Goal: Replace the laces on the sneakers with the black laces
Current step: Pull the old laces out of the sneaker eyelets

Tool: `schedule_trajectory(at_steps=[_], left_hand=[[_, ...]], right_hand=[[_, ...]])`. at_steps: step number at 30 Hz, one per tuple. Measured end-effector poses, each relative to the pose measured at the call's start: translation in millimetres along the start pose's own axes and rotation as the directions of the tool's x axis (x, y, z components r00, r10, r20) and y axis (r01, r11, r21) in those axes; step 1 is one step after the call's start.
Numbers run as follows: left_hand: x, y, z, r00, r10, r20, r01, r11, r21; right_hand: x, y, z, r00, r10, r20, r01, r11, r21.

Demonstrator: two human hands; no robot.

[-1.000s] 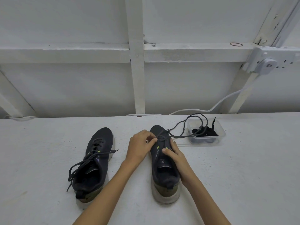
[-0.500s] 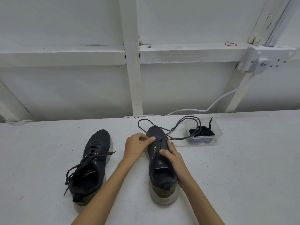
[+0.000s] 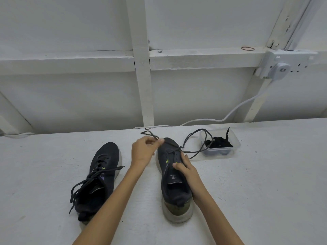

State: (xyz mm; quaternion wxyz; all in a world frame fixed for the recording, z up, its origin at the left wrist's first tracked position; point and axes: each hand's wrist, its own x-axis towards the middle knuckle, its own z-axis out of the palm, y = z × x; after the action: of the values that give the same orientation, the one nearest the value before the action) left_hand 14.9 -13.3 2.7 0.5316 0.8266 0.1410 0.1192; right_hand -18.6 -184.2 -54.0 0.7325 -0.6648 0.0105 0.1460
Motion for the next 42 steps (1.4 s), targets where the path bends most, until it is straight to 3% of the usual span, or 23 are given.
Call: schedule_trajectory(at_steps=[2, 5, 7, 10, 12, 14, 19, 24, 29, 34, 37, 42], left_hand=[[-7, -12, 10, 0.995, -0.025, 0.094, 0.019, 0.998, 0.066], [-9, -16, 14, 0.994, 0.028, 0.105, -0.039, 0.994, 0.104], [-5, -7, 7, 0.998, 0.064, 0.023, -0.066, 0.996, 0.067], [9, 12, -11, 0.973, 0.051, -0.225, -0.076, 0.992, -0.105], [16, 17, -20, 0.958, 0.054, -0.280, -0.088, 0.990, -0.110], [13, 18, -19, 0.977, 0.048, -0.207, -0.069, 0.993, -0.097], [-8, -13, 9, 0.985, -0.081, 0.152, 0.078, 0.997, 0.027], [-3, -11, 4, 0.985, 0.005, 0.170, -0.022, 0.995, 0.098], [15, 0, -17, 0.998, 0.016, 0.065, -0.021, 0.997, 0.071], [-1, -16, -3, 0.951, -0.171, 0.258, 0.142, 0.982, 0.128], [-10, -19, 8, 0.950, -0.126, 0.286, 0.112, 0.992, 0.065], [0, -9, 5, 0.931, -0.092, 0.352, 0.046, 0.989, 0.137]], right_hand=[[2, 2, 0, 1.000, -0.007, 0.004, 0.007, 1.000, 0.000], [2, 4, 0, 1.000, -0.018, 0.016, 0.018, 1.000, -0.002], [3, 6, -1, 1.000, -0.005, 0.013, 0.005, 1.000, -0.005], [4, 7, -3, 1.000, 0.005, 0.009, -0.005, 1.000, 0.008], [4, 8, -3, 1.000, 0.004, 0.008, -0.004, 1.000, 0.010], [5, 9, -3, 1.000, 0.011, 0.005, -0.012, 1.000, 0.015], [7, 10, -2, 1.000, -0.008, 0.004, 0.008, 1.000, 0.029], [9, 13, -3, 1.000, -0.006, 0.006, 0.006, 1.000, 0.028], [11, 16, -4, 1.000, 0.006, 0.012, -0.006, 0.999, 0.034], [12, 17, -3, 1.000, -0.005, 0.022, 0.004, 0.999, 0.040], [12, 16, -3, 1.000, -0.004, 0.001, 0.004, 0.999, 0.047], [11, 16, -3, 1.000, -0.008, 0.008, 0.007, 0.999, 0.040]])
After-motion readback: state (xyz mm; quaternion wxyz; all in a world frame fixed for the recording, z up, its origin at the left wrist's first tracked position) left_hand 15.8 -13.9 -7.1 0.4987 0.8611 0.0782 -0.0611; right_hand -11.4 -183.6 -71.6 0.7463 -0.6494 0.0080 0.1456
